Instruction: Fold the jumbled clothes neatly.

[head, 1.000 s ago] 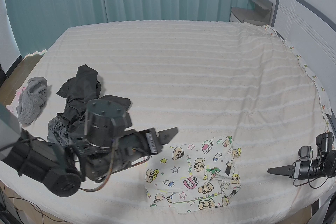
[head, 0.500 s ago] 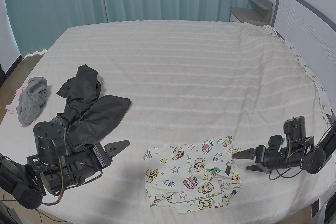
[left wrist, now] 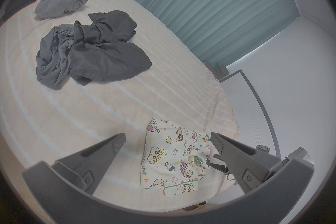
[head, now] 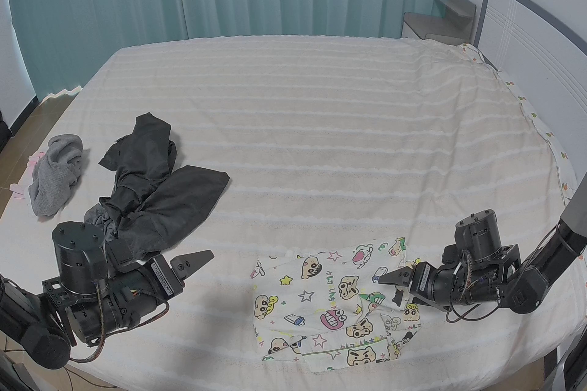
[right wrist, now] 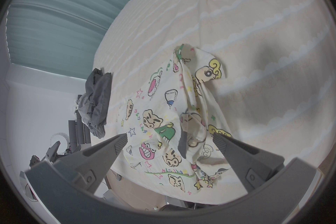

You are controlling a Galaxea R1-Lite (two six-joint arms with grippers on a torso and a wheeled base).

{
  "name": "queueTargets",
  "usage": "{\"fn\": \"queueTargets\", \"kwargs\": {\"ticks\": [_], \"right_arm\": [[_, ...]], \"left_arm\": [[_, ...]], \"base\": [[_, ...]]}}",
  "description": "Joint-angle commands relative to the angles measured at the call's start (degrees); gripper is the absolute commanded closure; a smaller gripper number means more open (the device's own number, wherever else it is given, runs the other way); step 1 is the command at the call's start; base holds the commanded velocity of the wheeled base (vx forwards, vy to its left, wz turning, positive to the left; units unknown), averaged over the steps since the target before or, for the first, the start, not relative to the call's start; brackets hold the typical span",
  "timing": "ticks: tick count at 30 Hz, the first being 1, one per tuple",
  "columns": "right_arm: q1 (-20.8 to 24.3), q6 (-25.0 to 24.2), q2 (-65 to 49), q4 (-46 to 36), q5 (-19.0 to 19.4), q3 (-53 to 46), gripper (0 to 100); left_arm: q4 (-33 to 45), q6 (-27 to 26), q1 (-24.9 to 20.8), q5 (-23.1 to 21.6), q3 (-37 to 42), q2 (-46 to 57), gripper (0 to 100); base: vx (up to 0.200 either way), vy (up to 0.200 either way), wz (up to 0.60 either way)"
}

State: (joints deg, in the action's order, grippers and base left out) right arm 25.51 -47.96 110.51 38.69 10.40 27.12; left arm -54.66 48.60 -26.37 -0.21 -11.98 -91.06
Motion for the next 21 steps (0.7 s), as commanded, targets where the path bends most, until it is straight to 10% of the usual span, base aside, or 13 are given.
{"fn": "queueTargets", "kwargs": {"ticks": [1,15,16,21], "right_arm": [[0.41,0.06,0.85,-0.46,0.15,0.21,0],[0.94,-0.29,5.33,0.07,-0.03,2.5,0],[0.94,-0.73,5.33,0.07,-0.2,2.85,100],[0.94,-2.49,4.8,-0.37,-0.99,2.76,100]], "left_arm": [[-0.01,0.09,0.0,0.03,0.03,-1.4,0],[-0.01,0.26,0.09,0.03,-0.06,-2.54,0],[-0.01,0.26,0.09,0.03,-0.06,-2.54,0],[-0.09,0.26,0.26,0.12,-0.23,-2.45,0]], "base": [[0.0,0.0,0.0],[0.0,0.0,0.0],[0.0,0.0,0.0],[0.0,0.0,0.0]]}}
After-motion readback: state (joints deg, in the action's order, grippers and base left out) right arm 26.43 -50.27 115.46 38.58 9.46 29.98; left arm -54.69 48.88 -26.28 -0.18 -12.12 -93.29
